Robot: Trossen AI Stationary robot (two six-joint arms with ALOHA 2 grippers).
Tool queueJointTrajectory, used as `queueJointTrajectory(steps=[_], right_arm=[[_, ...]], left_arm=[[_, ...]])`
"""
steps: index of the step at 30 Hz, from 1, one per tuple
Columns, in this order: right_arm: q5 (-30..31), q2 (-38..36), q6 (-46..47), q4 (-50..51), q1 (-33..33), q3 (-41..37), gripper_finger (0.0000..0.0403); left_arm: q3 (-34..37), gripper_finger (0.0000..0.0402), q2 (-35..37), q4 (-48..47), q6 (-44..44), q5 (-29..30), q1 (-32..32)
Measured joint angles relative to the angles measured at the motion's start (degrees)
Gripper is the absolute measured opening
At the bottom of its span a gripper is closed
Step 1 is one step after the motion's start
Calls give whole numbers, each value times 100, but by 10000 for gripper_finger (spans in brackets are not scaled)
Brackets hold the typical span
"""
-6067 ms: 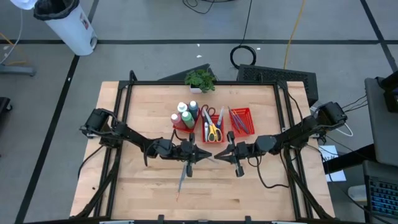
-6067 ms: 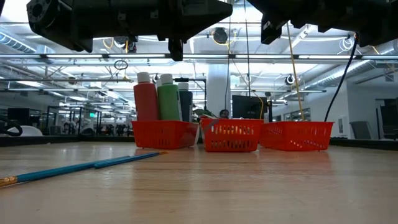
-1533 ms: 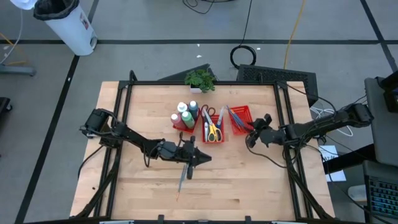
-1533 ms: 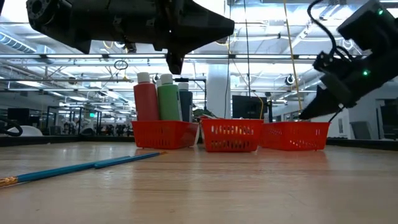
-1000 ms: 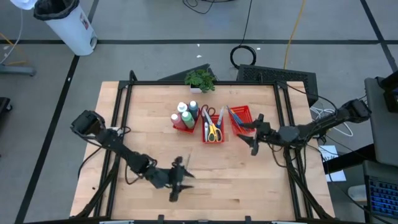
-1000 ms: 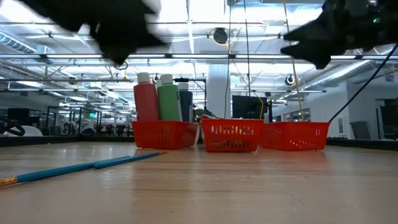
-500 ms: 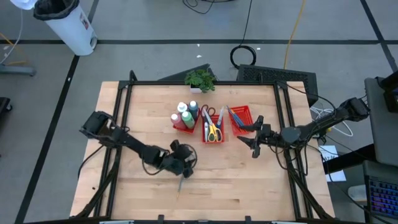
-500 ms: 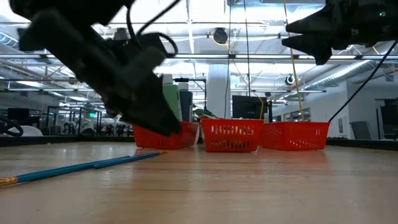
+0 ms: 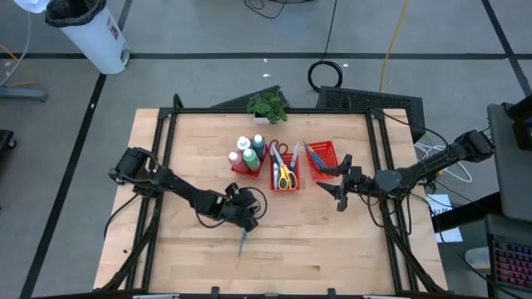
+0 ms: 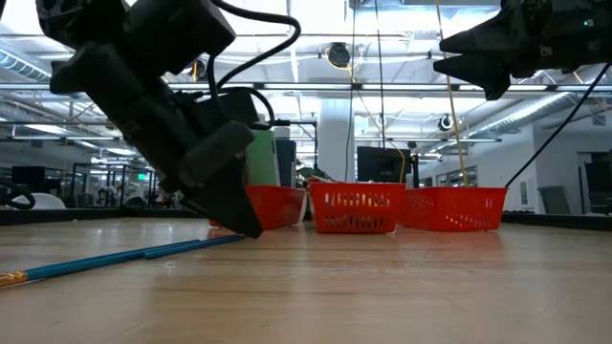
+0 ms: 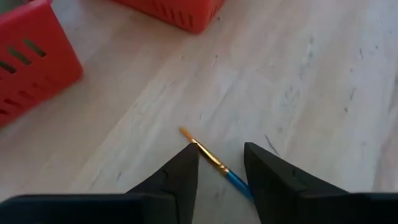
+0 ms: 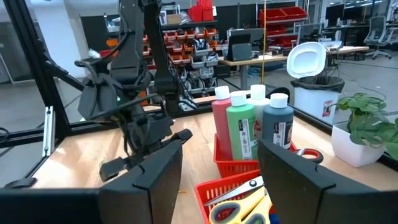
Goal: Pick & Place Paint Supplies
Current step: Put the blue paint brush into the right red bin
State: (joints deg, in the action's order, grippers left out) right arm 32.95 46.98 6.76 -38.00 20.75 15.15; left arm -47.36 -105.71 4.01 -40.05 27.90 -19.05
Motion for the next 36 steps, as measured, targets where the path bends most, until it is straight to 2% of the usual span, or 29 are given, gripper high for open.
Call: queueJointTrajectory(steps=[7, 12, 14, 24, 31, 36], right_arm=[[-4, 0, 143, -35, 0, 1, 201], [-4, 0, 132, -37, 0, 1, 201], [-4, 0, 109, -37, 0, 1, 201], [-4, 0, 92, -35, 0, 1, 201], [-4, 0, 90, -33, 0, 1, 201], [-4, 0, 90, 73, 0, 1, 201]], left_arm=[[-23, 100, -484, 104, -379, 118, -11], [-21, 27, -532, 175, -382, 98, -9], [-15, 10, -535, 308, -380, 70, -3], [-2, 4, -566, 657, -83, 52, 27], [19, 1, -575, 1965, 907, -184, 21], [17, 1, -139, 2591, 1519, -274, -112]])
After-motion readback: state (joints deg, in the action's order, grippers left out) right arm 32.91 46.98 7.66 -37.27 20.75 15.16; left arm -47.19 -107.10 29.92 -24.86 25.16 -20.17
